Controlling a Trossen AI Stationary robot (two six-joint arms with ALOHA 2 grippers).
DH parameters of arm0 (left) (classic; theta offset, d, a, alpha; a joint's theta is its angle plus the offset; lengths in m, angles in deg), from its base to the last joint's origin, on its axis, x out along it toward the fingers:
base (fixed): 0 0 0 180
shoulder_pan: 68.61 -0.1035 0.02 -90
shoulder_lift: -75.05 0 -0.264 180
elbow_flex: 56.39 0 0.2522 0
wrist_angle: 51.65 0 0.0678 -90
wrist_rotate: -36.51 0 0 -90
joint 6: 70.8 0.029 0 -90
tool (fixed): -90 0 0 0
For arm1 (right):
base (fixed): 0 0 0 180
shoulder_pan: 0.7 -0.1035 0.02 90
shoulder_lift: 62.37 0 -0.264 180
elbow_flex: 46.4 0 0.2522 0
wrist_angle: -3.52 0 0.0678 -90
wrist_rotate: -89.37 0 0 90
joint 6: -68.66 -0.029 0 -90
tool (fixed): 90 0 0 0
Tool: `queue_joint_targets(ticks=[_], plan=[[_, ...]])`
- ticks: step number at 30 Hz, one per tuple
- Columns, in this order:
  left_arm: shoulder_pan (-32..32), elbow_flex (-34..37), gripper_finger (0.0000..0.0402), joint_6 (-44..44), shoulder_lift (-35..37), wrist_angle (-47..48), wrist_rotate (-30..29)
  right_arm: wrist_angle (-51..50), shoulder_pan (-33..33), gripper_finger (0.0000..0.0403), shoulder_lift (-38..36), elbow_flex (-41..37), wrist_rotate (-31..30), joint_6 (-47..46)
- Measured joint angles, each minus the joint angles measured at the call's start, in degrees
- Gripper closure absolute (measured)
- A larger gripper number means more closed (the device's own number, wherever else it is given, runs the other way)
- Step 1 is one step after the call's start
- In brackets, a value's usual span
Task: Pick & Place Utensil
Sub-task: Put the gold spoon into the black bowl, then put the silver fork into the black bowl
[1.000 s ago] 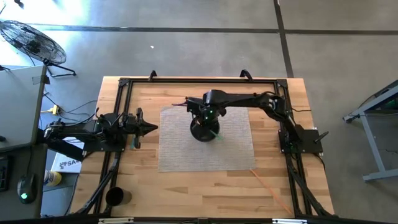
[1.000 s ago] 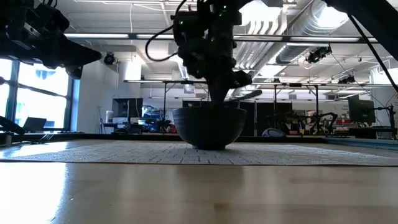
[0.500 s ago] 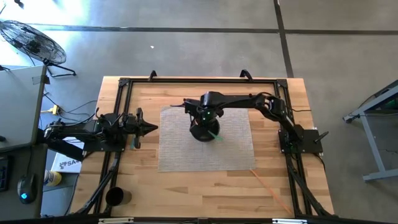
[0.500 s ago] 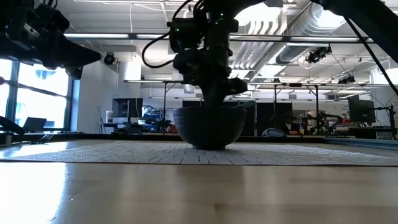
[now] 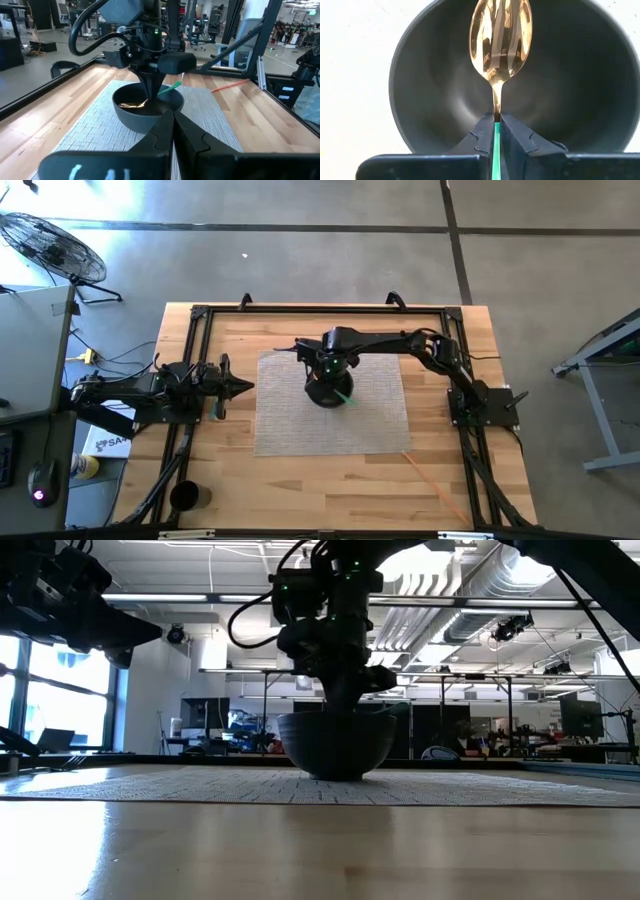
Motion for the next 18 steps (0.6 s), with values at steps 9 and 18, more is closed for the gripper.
queue_joint_targets(ticks=[9,18], plan=[[0.0,0.0,0.0393,0.0,0.0,0.1,0.0,1.2,0.0,0.037,0.0,0.0,0.0,0.1],[0.0,0.0,0.0393,0.0,0.0,0.1,0.0,1.5,0.0,0.0353,0.0,0.0,-0.3,0.4]])
